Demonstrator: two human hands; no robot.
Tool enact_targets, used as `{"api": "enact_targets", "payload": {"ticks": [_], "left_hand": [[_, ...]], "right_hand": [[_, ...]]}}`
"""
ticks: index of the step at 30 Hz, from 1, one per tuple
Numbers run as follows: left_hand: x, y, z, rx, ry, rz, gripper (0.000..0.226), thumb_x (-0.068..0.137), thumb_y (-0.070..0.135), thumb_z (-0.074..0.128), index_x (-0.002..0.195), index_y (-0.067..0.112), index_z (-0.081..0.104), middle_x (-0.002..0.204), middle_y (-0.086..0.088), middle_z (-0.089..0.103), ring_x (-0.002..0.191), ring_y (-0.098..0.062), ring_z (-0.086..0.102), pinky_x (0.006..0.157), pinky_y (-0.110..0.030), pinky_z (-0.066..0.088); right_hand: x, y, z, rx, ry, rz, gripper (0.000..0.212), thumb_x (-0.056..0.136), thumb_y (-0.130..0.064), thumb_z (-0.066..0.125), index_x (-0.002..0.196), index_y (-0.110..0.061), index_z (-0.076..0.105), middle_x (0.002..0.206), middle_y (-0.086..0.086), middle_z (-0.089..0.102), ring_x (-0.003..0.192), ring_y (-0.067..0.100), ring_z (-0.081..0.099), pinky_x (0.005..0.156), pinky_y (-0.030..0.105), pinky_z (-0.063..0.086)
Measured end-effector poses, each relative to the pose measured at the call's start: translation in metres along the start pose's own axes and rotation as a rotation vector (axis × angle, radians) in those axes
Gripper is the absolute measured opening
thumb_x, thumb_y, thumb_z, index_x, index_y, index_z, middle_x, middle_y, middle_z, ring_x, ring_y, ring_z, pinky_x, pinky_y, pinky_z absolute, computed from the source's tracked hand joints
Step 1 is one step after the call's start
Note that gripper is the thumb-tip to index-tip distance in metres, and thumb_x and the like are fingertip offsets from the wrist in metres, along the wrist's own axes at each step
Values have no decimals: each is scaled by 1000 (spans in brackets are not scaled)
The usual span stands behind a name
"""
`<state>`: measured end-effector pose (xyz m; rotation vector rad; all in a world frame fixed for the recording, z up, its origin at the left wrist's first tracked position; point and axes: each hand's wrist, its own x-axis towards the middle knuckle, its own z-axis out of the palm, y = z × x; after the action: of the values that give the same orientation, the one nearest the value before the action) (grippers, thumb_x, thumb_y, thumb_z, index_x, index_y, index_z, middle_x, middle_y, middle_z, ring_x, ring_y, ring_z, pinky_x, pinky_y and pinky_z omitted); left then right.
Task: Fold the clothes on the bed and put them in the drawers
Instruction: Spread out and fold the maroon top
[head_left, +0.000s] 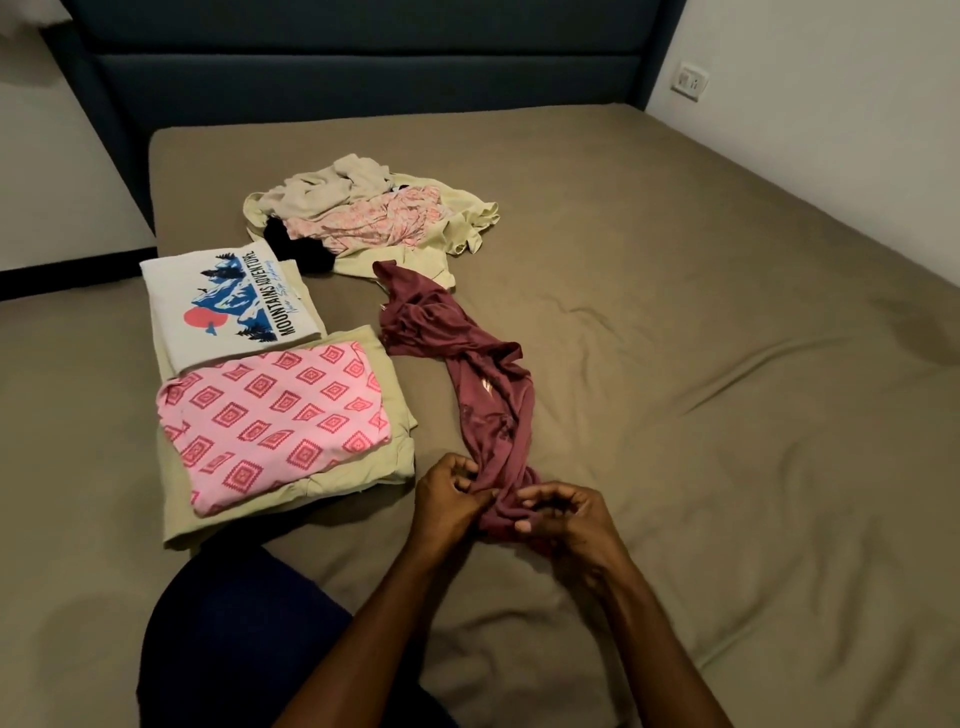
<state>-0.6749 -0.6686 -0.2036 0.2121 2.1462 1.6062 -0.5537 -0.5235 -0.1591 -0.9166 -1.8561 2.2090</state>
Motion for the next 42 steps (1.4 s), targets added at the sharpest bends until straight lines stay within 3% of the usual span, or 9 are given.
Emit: {"api": "enact_targets", "payload": {"ticks": [8,12,14,17,22,27,31,36,42], "left_hand": [[8,-5,-43,159,-171,-45,18,71,7,88,82,18,79,77,7,76,70,-13,71,68,-28,55],[-5,9,-41,-85,-249,-151,27,81,-2,63,92,16,80,88,-4,79,77,-21,72,70,-30,56],[-4,13,-38,-232,-173,-202,30,66,6,60,91,3,75,84,-10,73,72,-25,61,66,-34,48],[4,2,-37,-402,-113,-245,58,30,16,63,84,-1,64,85,-13,63,81,-27,54,70,-39,44],[-18,28,-32,-763,-177,-381,28,66,0,41,82,7,63,83,-7,70,78,-21,63,68,-30,57],[-20,16,-25,67,107,25,20,75,31,72,68,20,57,71,4,63,68,-17,55,63,-29,38],[-28,34,-6,628,489,532,27,82,32,75,89,19,53,85,2,56,80,-18,54,67,-30,40],[-3,108,31,531,-203,753,90,77,50,80,154,33,36,152,2,45,140,-22,39,113,-38,35],[13,195,31,822,-448,990,23,87,33,72,108,24,71,93,3,72,87,-21,67,68,-31,44]], "right_hand": [[-2,-1,-101,86,761,-67,40,73,21,62,60,-15,73,57,-4,69,57,14,62,70,31,50],[-20,18,-117,-283,914,-38,19,83,7,66,77,-10,74,72,7,70,77,28,66,64,23,50],[-21,20,-111,-476,913,-18,8,84,-2,70,90,-7,73,83,13,70,85,36,67,72,32,49],[-13,25,-97,-807,891,-48,36,70,-4,72,106,-6,69,98,21,67,94,44,62,80,45,51],[-3,17,-73,-1002,885,187,38,79,-15,65,113,3,61,116,28,62,109,47,58,92,50,48],[-3,-5,-99,-290,678,73,49,61,-36,73,84,7,69,72,16,67,71,28,64,64,38,48],[-10,-40,-97,96,416,-223,17,89,-3,72,102,7,69,84,12,70,77,22,64,75,35,52],[-13,-83,-59,134,130,-355,29,80,-16,78,102,2,75,94,16,77,83,24,72,72,32,58],[-10,-91,-32,238,113,-391,59,43,-46,103,85,-12,77,84,14,75,72,23,70,66,30,60]]}}
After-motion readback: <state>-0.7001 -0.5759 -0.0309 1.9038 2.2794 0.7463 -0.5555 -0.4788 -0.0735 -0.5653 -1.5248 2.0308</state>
